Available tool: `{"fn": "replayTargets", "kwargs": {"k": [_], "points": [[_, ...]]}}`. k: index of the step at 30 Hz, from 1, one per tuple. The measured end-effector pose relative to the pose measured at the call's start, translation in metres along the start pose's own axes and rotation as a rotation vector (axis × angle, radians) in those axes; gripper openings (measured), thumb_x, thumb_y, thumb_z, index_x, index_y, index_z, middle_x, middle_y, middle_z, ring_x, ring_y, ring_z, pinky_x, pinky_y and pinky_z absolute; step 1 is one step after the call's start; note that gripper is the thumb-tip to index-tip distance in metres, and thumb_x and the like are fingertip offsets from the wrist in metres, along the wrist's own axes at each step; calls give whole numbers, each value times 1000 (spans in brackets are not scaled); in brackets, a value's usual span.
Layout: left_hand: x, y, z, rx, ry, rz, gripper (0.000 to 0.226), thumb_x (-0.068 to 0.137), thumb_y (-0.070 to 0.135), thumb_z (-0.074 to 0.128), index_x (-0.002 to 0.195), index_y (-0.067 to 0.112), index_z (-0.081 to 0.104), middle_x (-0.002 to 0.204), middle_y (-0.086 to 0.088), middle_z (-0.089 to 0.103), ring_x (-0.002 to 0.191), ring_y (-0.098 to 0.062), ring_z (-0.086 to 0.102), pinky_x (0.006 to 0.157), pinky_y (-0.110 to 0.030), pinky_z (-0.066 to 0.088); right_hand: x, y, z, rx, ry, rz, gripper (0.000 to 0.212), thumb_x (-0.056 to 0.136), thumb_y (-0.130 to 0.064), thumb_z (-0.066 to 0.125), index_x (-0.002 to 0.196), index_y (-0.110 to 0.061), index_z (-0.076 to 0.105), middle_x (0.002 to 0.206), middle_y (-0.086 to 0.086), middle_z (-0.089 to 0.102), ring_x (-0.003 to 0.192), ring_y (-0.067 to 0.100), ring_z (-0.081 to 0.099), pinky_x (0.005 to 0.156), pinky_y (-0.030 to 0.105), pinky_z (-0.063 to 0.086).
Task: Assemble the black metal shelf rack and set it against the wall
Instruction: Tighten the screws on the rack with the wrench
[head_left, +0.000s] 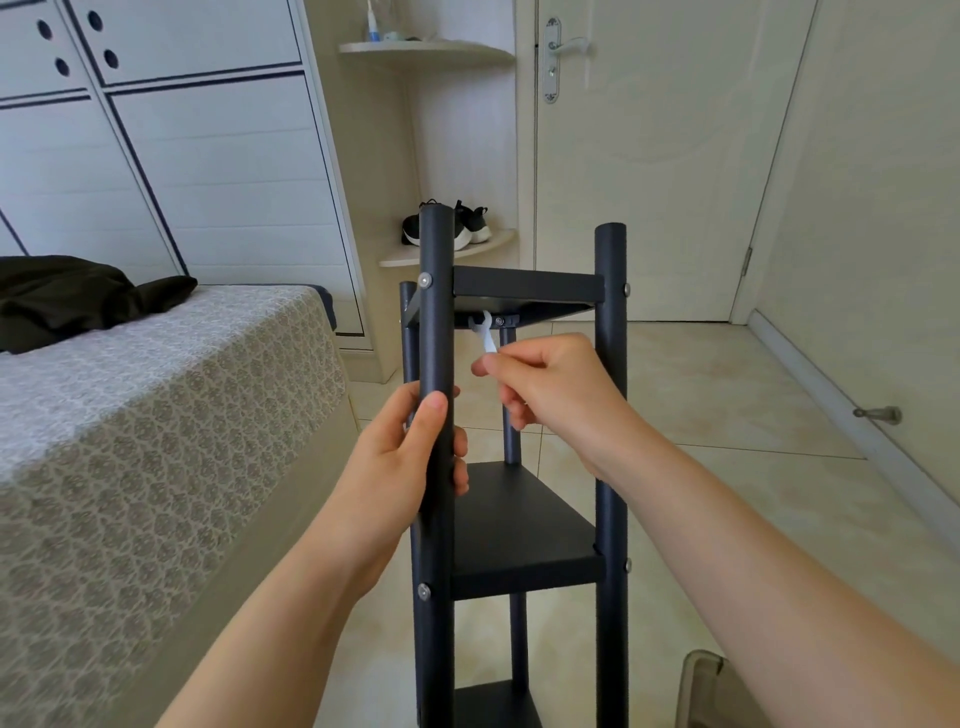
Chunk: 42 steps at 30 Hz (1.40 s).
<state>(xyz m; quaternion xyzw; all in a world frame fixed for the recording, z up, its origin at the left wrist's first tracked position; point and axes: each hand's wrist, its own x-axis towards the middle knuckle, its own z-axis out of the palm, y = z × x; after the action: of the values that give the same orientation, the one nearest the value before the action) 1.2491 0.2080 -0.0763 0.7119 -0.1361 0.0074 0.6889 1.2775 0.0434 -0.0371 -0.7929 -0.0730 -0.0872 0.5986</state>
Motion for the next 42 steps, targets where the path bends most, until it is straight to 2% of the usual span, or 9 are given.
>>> {"fn": "replayTargets", "kwargs": {"k": [5,11,14,20,25,28,30,34,42], "points": [[-2,1,-4,-18,-2,-2,29,105,39,42,115,18,59,77,0,61,67,-19,58,73,-35,53,8,-4,10,9,62,-30,21,98,-17,55,95,-13,76,61,-3,57,56,15,54,73,36,58],[0,-1,-8,-35,4,7,26,102,41,43,109,28,64,76,0,61,67,-19,57,71,-34,51,14,-8,16,12,88,-66,19,97,-14,57,87,-13,73,62,-3,63,51,4,57,60,22,57],[0,-2,-8,-50,-22,7,28,94,49,47,106,32,66,77,0,60,68,-19,56,70,-32,51,14,-9,18,-57,118,-125,21,97,-15,58,82,-16,73,59,-9,62,49,-1,56,59,21,57],[0,-2,-2,-58,-47,9,38,90,50,47,114,24,62,77,-2,60,68,-20,57,72,-33,53,14,-10,22,-167,164,-213,26,96,-20,60,78,-8,74,64,5,67,62,16,64,74,43,58],[-1,0,-2,-40,-28,10,28,103,39,41,114,24,62,76,-1,59,68,-19,56,69,-29,53,14,-5,21,-128,219,-187,22,94,-18,63,78,-11,76,67,-2,70,63,6,64,77,37,58],[-1,0,-2,-36,-27,5,26,104,38,41,113,25,62,76,-1,59,68,-19,56,70,-30,53,13,-6,19,-130,242,-222,20,94,-18,63,81,-14,77,69,-4,71,63,-1,62,73,25,54],[-1,0,-3,-39,-35,0,26,104,38,42,113,25,63,76,-2,60,68,-20,56,71,-33,53,13,-7,20,-185,245,-265,23,94,-19,62,78,-11,77,68,-1,71,67,4,64,68,21,53],[-2,0,-2,-54,-59,-4,31,95,46,47,112,27,63,77,-3,60,68,-21,57,73,-36,53,14,-5,20,-250,256,-298,29,95,-19,60,76,-2,72,69,10,69,68,21,64,71,34,50],[-1,-3,-6,-71,-62,-4,35,87,53,50,109,31,65,78,-4,61,69,-22,58,73,-36,54,13,-6,21,-305,228,-359,24,93,-17,64,76,-1,71,66,9,67,65,21,62,71,38,53]]}}
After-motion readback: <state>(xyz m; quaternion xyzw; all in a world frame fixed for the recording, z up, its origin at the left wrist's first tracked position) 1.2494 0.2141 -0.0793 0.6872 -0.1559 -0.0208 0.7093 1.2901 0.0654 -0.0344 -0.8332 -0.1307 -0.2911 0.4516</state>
